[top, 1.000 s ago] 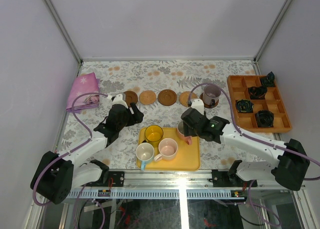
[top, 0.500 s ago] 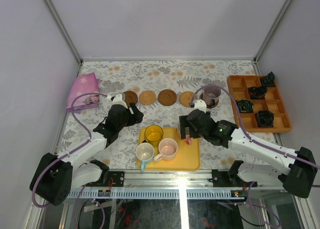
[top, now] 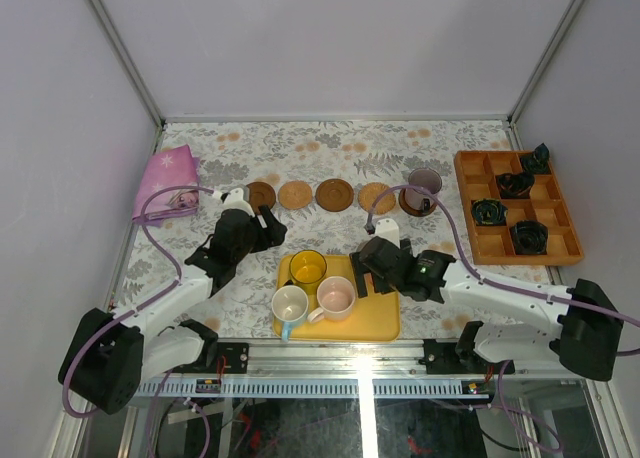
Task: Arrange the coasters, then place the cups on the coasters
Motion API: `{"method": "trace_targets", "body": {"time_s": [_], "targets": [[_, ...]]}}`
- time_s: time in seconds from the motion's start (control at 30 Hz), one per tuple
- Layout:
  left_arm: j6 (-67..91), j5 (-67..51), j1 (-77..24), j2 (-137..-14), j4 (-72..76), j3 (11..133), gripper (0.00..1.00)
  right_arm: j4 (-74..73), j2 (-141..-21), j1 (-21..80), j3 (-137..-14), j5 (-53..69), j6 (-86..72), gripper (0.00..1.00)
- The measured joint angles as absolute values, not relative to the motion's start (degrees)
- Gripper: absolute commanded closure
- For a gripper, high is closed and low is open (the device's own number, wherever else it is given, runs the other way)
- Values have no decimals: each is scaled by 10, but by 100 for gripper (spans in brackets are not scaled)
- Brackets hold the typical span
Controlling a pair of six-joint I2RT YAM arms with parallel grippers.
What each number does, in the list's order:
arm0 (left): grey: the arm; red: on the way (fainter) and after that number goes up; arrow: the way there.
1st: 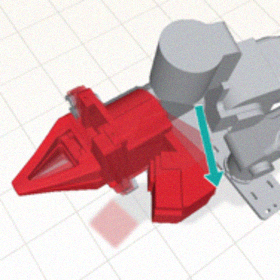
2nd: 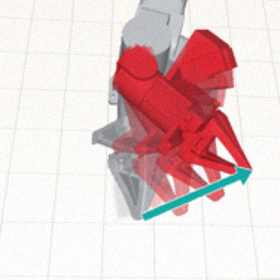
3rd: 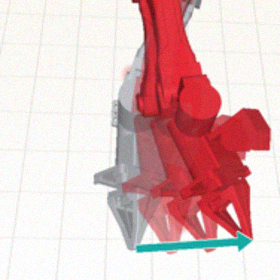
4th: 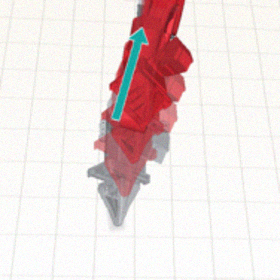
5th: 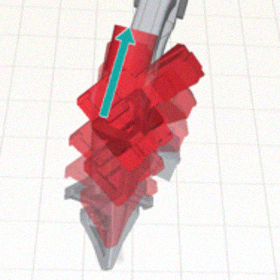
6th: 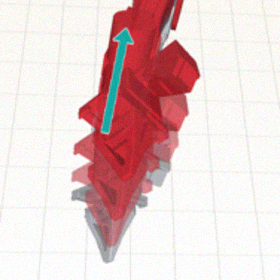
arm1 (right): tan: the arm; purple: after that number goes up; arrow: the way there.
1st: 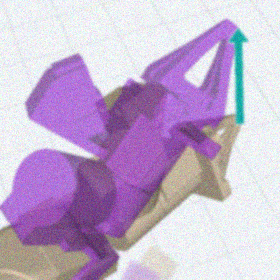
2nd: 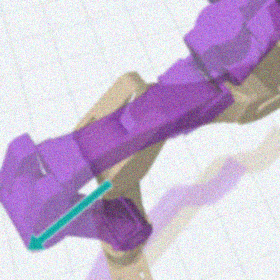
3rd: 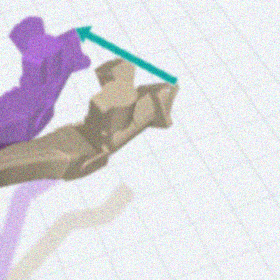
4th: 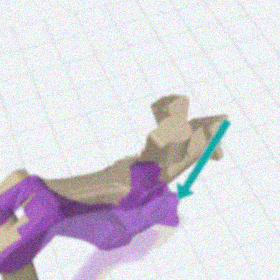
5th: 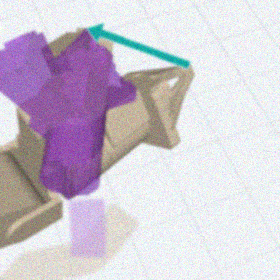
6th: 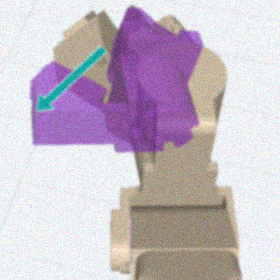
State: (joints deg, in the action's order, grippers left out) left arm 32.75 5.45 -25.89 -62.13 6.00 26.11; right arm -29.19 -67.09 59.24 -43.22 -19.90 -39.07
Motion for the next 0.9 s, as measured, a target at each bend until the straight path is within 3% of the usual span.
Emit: {"method": "trace_targets", "body": {"time_s": [0.5, 0.9], "targets": [[327, 58, -259, -618, 60, 261, 30, -275, -701, 596, -432, -224, -401, 33], [328, 59, -259, -618, 60, 261, 30, -264, -729, 596, -432, -230, -401, 45]]}}
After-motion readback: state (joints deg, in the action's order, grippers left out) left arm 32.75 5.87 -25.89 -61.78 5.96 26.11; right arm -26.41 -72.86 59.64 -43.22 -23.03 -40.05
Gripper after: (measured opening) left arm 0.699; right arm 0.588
